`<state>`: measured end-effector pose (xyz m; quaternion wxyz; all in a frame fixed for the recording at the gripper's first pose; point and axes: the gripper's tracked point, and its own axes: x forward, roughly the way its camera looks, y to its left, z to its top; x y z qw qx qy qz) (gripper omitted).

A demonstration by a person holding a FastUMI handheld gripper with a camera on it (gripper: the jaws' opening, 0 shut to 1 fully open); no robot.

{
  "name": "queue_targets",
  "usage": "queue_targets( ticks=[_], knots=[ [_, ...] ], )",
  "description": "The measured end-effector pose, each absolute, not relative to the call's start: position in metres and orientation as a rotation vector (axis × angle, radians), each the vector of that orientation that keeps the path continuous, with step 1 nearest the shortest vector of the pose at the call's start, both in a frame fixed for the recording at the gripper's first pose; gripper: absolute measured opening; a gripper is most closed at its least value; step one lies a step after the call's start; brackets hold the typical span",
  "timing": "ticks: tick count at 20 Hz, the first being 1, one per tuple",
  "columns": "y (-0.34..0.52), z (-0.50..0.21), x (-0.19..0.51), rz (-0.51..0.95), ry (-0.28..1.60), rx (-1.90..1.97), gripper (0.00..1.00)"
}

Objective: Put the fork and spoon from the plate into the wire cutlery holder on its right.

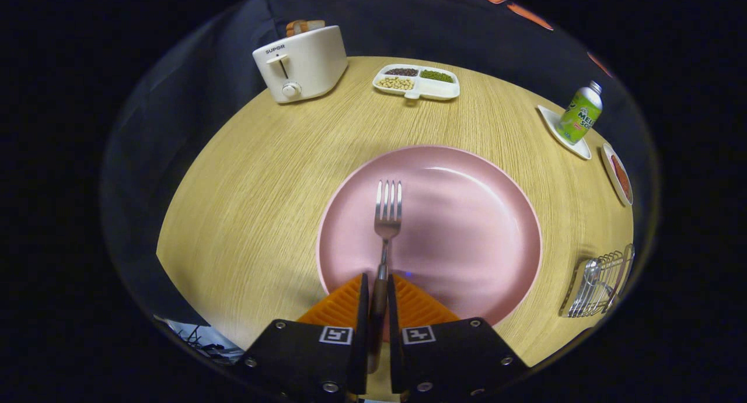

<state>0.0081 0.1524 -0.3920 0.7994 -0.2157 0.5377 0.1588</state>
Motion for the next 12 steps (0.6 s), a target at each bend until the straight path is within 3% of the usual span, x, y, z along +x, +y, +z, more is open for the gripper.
queue_targets(
  ticks=[4, 12],
  knots=[
    [0.154, -0.393, 0.007, 0.351, 1.155, -0.463, 0.07],
    [0.163, -0.379, 0.013, 0.335, 1.134, -0.367, 0.04]
  ],
)
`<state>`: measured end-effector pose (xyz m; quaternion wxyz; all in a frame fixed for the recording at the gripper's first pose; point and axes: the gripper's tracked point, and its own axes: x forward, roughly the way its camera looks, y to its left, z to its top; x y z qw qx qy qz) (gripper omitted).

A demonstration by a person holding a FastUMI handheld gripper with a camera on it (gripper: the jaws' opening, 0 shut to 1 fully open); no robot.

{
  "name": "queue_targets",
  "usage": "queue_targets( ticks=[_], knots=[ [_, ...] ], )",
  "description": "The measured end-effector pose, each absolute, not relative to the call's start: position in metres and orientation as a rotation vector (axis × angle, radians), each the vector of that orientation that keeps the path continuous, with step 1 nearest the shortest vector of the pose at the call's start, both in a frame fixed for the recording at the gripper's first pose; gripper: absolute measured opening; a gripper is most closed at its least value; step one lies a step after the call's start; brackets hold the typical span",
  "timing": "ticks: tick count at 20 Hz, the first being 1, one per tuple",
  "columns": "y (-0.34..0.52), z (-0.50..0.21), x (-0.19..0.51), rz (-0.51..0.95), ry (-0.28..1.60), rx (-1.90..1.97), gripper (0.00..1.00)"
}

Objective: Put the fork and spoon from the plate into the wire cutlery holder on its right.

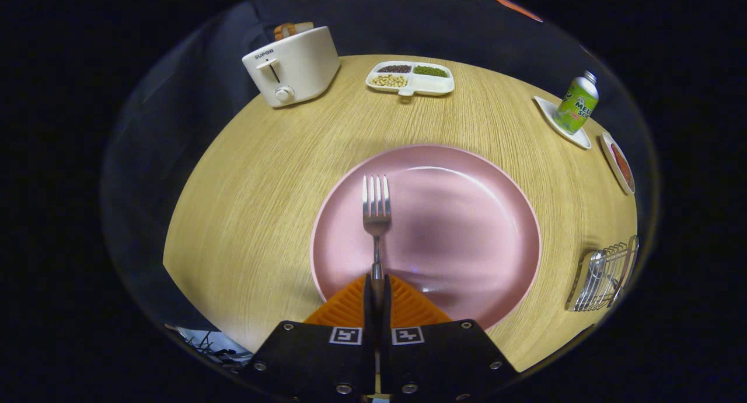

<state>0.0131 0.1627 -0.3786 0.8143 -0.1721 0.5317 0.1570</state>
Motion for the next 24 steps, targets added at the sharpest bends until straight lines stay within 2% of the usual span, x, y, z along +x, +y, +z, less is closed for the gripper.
queue_targets(
  ticks=[5, 13, 24],
  knots=[
    [0.160, -0.339, 0.016, 0.359, 1.102, -0.346, 0.04],
    [0.099, -0.271, 0.011, 0.345, 1.114, -0.381, 0.04],
    [-0.002, -0.204, -0.002, 0.243, 1.195, -0.473, 0.04]
  ],
)
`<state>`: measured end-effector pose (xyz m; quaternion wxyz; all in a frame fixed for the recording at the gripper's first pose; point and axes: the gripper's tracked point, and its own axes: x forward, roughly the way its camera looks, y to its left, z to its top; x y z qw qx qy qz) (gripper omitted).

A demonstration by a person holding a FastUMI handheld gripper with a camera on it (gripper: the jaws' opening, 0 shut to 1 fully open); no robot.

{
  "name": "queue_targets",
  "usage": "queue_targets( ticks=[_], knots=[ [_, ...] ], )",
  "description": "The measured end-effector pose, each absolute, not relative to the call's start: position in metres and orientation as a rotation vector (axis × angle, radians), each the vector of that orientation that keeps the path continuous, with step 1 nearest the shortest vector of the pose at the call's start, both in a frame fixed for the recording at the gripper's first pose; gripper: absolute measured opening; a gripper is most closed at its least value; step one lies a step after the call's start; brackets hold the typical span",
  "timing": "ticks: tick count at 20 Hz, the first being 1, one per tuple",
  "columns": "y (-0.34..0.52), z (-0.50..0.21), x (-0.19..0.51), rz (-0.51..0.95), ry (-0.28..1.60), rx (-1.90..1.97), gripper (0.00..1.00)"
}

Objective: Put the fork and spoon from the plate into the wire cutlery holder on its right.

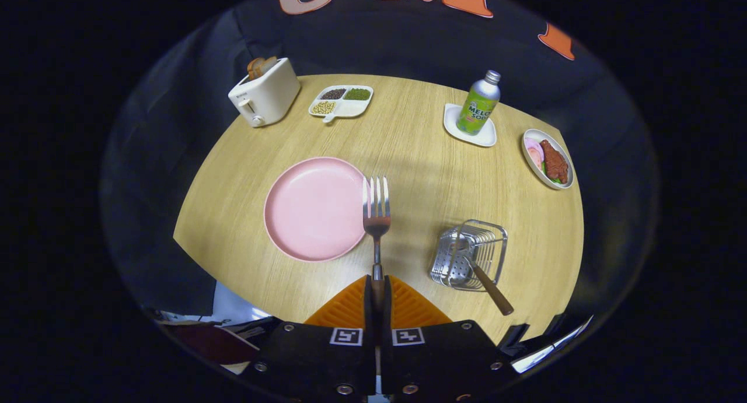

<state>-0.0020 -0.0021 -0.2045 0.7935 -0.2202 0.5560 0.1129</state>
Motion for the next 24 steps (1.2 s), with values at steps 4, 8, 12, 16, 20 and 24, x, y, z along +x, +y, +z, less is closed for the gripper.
queue_targets(
  ticks=[4, 8, 12, 16, 20, 24],
  knots=[
    [-0.033, -0.189, -0.009, 0.204, 1.246, -0.470, 0.04],
    [-0.065, -0.179, -0.015, 0.163, 1.329, -0.483, 0.04],
    [-0.092, -0.169, -0.014, 0.115, 1.405, -0.522, 0.04],
    [-0.114, -0.164, -0.009, 0.069, 1.483, -0.570, 0.04],
    [-0.115, -0.168, 0.006, 0.058, 1.544, -0.638, 0.04],
    [-0.116, -0.176, 0.005, 0.066, 1.656, -0.687, 0.04]
  ],
)
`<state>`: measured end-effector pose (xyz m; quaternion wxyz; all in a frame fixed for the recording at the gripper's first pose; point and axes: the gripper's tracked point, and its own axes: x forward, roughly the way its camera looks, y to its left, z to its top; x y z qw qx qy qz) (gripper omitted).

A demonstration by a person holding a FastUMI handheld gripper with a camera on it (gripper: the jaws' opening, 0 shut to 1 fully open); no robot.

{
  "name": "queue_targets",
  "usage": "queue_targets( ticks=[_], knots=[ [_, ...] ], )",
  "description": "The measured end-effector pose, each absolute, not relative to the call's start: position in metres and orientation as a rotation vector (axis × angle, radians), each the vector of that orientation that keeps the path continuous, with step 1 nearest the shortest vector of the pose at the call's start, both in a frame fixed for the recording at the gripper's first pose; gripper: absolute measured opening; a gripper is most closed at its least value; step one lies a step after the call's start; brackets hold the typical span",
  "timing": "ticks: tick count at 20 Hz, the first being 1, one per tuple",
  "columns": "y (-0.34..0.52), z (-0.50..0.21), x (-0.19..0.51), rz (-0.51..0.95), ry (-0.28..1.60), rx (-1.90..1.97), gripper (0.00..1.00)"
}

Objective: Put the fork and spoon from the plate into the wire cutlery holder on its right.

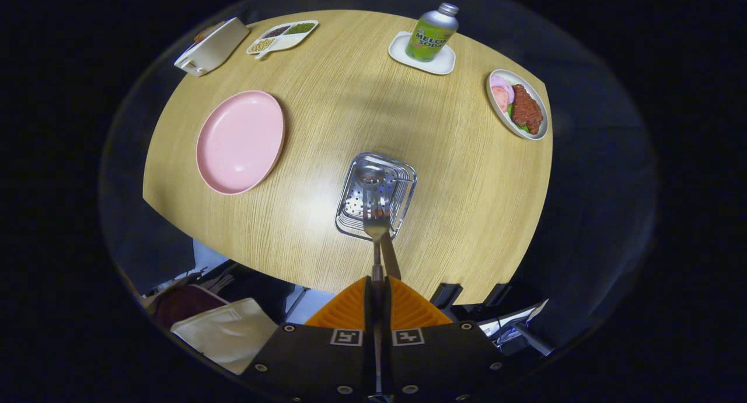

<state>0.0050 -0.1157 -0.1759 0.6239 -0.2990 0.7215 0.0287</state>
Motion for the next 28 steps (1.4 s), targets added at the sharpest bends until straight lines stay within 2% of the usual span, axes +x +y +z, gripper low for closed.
queue_targets(
  ticks=[15, 18, 19, 20, 21, 22, 23, 24, 28],
  knots=[
    [-0.107, -0.199, 0.027, 0.077, 1.807, -0.844, 0.05],
    [-0.097, -0.201, 0.029, 0.089, 1.819, -0.820, 0.11],
    [-0.099, -0.204, 0.027, 0.096, 1.819, -0.823, 0.17],
    [-0.096, -0.204, 0.028, 0.090, 1.819, -0.825, 0.37],
    [-0.095, -0.204, 0.028, 0.093, 1.814, -0.832, 0.48],
    [-0.093, -0.205, 0.030, 0.098, 1.804, -0.836, 0.71],
    [-0.091, -0.205, 0.032, 0.101, 1.792, -0.834, 0.82],
    [-0.088, -0.206, 0.035, 0.107, 1.775, -0.827, 0.99],
    [-0.078, -0.198, 0.048, 0.118, 1.689, -0.815, 1.00]
  ],
)
